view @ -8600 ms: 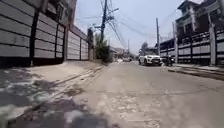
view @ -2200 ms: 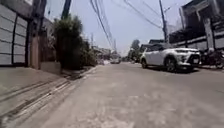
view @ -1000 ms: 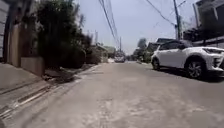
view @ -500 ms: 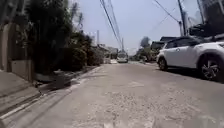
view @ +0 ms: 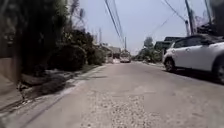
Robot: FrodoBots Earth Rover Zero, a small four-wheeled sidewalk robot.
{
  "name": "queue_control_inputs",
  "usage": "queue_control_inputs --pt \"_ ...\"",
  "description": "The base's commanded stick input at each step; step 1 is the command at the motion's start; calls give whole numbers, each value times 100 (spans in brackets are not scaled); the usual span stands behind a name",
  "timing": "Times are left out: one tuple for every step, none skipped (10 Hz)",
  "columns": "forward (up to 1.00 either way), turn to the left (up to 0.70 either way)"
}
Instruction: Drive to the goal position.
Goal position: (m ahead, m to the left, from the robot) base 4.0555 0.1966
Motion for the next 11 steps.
queue_control_inputs --pt "100 1" --pt "100 1" --pt "100 1" --pt "100 1" --pt "100 1" --pt "100 1" --pt "100 1" --pt "100 1" --pt "100 1" --pt "100 1" --pt "100 1"
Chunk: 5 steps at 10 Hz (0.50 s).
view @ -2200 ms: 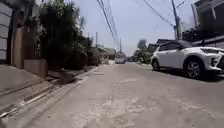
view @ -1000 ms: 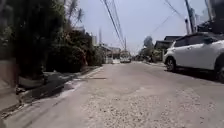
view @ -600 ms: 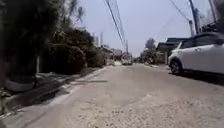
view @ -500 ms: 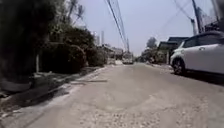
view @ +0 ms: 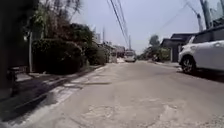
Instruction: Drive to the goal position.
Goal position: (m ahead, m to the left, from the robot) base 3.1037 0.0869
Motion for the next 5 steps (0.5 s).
queue_control_inputs --pt "100 1" --pt "100 1" --pt "100 1" --pt "100 1" --pt "100 1"
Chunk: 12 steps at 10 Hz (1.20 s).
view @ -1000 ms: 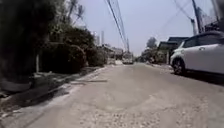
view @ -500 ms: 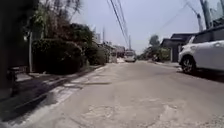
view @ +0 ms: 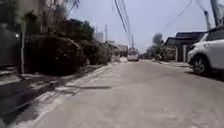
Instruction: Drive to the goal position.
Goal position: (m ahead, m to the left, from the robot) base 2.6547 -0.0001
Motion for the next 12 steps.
queue_control_inputs --pt "100 1" --pt "100 1" --pt "100 1" --pt "100 1" --pt "100 1" --pt "100 -2" --pt "100 -10" --pt "100 -25" --pt "100 -39" --pt "100 -39" --pt "100 -39" --pt "100 -39"
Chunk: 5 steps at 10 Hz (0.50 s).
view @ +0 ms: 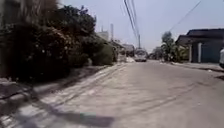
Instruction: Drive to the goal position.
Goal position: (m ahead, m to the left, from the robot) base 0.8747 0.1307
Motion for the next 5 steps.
queue_control_inputs --pt "100 -39" --pt "100 -21" --pt "100 -16" --pt "100 -16" --pt "100 -15"
